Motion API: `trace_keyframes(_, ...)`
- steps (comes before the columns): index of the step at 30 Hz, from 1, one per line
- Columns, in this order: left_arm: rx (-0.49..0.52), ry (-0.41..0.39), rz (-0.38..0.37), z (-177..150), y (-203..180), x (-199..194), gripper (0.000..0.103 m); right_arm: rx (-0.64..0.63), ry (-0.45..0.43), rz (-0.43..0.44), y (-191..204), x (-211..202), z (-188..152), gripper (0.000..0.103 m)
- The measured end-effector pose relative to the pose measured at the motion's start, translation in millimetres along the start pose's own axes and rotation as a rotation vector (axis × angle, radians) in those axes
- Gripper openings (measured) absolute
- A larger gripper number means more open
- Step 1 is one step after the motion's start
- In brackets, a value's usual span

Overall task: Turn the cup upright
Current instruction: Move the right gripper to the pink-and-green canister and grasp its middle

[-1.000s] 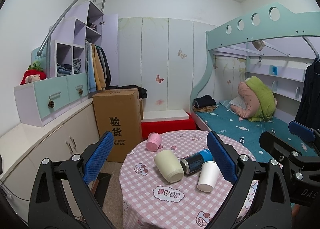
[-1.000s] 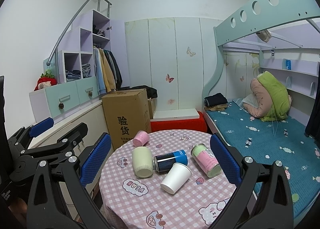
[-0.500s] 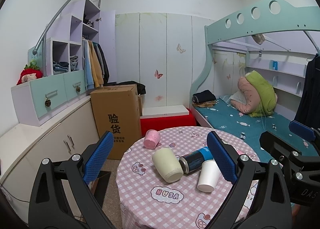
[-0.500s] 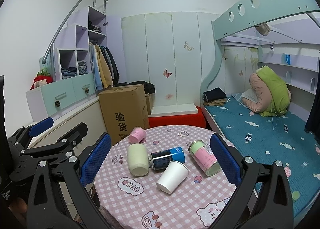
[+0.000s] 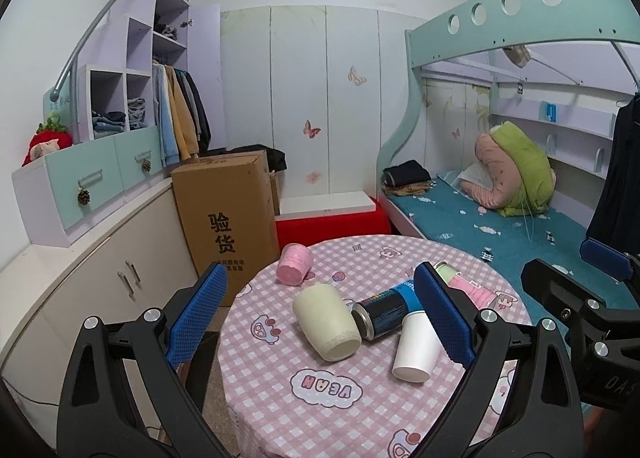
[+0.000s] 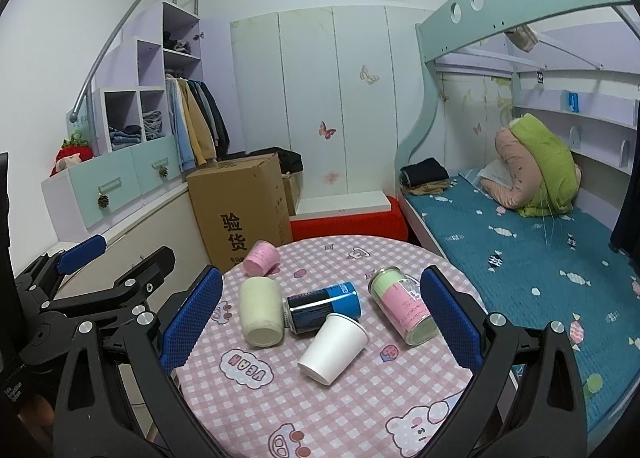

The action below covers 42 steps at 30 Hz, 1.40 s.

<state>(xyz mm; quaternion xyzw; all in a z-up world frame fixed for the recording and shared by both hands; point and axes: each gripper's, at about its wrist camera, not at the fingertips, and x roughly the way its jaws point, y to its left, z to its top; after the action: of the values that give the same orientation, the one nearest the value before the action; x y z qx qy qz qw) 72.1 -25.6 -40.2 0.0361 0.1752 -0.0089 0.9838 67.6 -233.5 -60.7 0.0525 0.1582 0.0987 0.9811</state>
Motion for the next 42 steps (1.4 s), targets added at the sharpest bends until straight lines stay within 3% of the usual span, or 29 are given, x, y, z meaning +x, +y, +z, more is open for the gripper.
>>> trace_keyframes(13,0.01,0.088,-0.018,-9,-25,65,0.095,0.029,0.089,-0.037,-35,55,-9,0.096)
trace_keyframes(25,0.017,0.261,-0.051,-35,-46,156,0.095,0.08,0.259,-0.135,-102,141,-28,0.096)
trace_keyframes(29,0.006,0.296,-0.04,-43,-37,169,0.095,0.063,0.375,-0.141,-119,185,-43,0.096)
trace_keyframes(35,-0.012,0.334,-0.018,-51,-21,179,0.095,0.078,0.534,-0.063,-131,237,-67,0.095)
trace_keyframes(42,-0.021,0.348,-0.001,-53,-14,178,0.095,0.063,0.557,-0.061,-125,244,-75,0.092)
